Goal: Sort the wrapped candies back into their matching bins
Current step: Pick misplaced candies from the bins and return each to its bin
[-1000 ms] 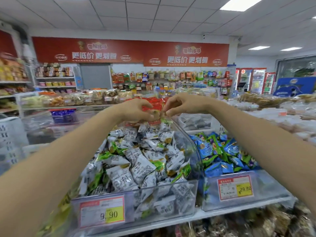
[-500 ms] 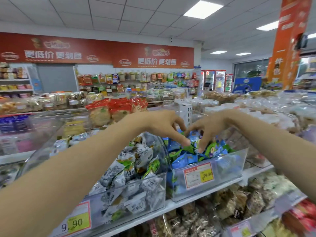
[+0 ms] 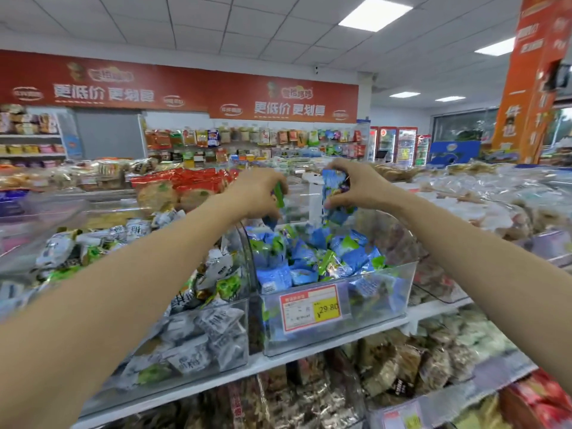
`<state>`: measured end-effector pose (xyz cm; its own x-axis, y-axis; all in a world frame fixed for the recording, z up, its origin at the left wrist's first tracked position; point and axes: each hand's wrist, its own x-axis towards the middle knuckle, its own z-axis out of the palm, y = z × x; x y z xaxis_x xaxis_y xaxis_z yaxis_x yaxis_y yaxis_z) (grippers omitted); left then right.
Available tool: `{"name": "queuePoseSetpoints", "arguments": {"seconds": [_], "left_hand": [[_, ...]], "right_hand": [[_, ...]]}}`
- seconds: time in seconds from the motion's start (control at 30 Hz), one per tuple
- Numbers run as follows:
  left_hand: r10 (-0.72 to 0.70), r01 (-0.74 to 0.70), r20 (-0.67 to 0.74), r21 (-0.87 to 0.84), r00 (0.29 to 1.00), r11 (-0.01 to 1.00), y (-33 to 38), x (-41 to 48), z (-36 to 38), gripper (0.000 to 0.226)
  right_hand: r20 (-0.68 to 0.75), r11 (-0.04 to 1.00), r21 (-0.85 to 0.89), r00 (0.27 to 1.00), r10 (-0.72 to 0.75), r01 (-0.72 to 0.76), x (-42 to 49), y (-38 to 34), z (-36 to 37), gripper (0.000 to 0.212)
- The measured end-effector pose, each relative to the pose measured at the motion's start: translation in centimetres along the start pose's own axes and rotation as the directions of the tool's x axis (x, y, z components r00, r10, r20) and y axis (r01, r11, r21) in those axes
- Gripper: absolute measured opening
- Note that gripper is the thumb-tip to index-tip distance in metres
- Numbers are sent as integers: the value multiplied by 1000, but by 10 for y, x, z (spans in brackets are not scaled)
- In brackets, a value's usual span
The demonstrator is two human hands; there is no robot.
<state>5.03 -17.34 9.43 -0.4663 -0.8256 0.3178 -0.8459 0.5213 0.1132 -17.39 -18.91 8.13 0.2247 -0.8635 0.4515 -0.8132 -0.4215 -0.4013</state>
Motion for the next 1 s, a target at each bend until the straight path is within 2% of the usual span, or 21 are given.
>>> {"name": "queuePoseSetpoints", "arguments": {"seconds": [0.07,0.17,0.23,0.33,0.4,0.47,0.57,0.63,0.7,0.77,0.8,0.87,0.93,1.0], "left_hand": [[-51,49,-39,-49,998,998,-5,1,-1,64],[-57,74,97,-184,994,980,-8,-3,1,68],[-55,86,167,-180,984,980,-7,-6,6,58],[-14,74,308,-181,951,981,1,-10,12,43],[17,58,380,-186,925,981,7,-10,14,38],[28,39,405,-158,914,987,11,-8,15,41],[27,26,404,-126,914,992,11,-4,15,44],[11,41,375,-130,927,991,6,-3,14,42],[6,42,326,-142,946,989,1,-1,12,41],[8,40,292,-160,956,986,-1,0,11,40],[12,37,293,-159,956,987,0,0,11,40],[23,22,326,-135,945,991,1,-2,12,41],[37,1,372,-102,928,995,2,-5,14,43],[43,-10,408,-81,912,997,2,-6,14,44]], "right_hand": [[92,998,60,996,7,-12,0,0,-4,82],[358,1000,-27,934,-5,16,-4,-6,0,71],[508,998,-51,861,-3,34,-3,-12,11,57],[673,992,-126,735,81,6,5,-11,32,53],[679,991,-135,725,112,-26,11,-6,39,50],[660,992,-123,745,97,-20,15,-4,41,43],[557,987,-125,831,-13,99,19,-1,36,22],[395,989,-80,915,-83,124,23,2,31,13],[133,994,10,985,-107,106,29,7,28,13],[-85,991,105,993,-77,86,35,9,27,17],[-89,989,127,994,-61,72,37,9,27,21],[96,997,55,994,-58,53,37,7,27,29],[244,998,-57,969,-22,37,34,6,27,24],[392,990,-125,913,109,-64,32,7,28,16]]}}
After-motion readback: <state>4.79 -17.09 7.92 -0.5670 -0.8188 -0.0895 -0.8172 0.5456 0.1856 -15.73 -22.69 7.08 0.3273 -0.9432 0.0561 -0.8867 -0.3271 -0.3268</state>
